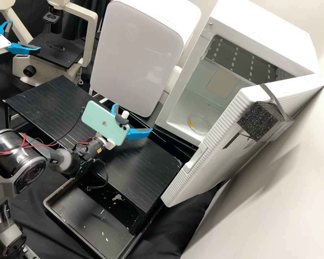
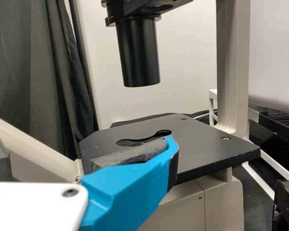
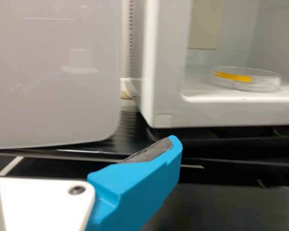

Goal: Take the petri dish out of the incubator

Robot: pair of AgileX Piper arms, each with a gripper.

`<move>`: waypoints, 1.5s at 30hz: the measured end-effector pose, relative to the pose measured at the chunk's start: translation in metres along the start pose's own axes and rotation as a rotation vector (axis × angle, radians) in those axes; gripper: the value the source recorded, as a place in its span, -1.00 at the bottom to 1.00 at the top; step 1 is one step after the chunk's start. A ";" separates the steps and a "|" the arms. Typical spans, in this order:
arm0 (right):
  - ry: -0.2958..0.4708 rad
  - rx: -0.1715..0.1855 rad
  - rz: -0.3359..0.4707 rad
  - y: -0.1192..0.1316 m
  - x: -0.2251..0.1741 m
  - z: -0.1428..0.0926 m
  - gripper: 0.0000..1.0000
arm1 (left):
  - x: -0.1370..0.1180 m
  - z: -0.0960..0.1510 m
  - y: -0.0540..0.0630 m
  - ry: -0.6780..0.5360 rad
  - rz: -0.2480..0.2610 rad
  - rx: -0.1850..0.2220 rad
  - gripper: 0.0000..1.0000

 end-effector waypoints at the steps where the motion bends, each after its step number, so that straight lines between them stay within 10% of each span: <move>1: -0.008 0.003 0.005 0.002 -0.002 0.003 1.00 | 0.000 0.000 0.000 0.000 0.000 0.000 1.00; 11: -0.001 0.069 0.154 0.042 -0.032 0.030 1.00 | 0.000 0.000 0.000 0.000 0.000 0.000 1.00; 26: -0.055 0.049 0.363 0.103 0.003 0.062 1.00 | 0.000 0.000 0.000 0.000 0.000 0.000 1.00; 45: -0.113 0.059 0.293 0.117 0.085 0.078 1.00 | 0.000 0.000 0.000 0.000 0.000 0.000 1.00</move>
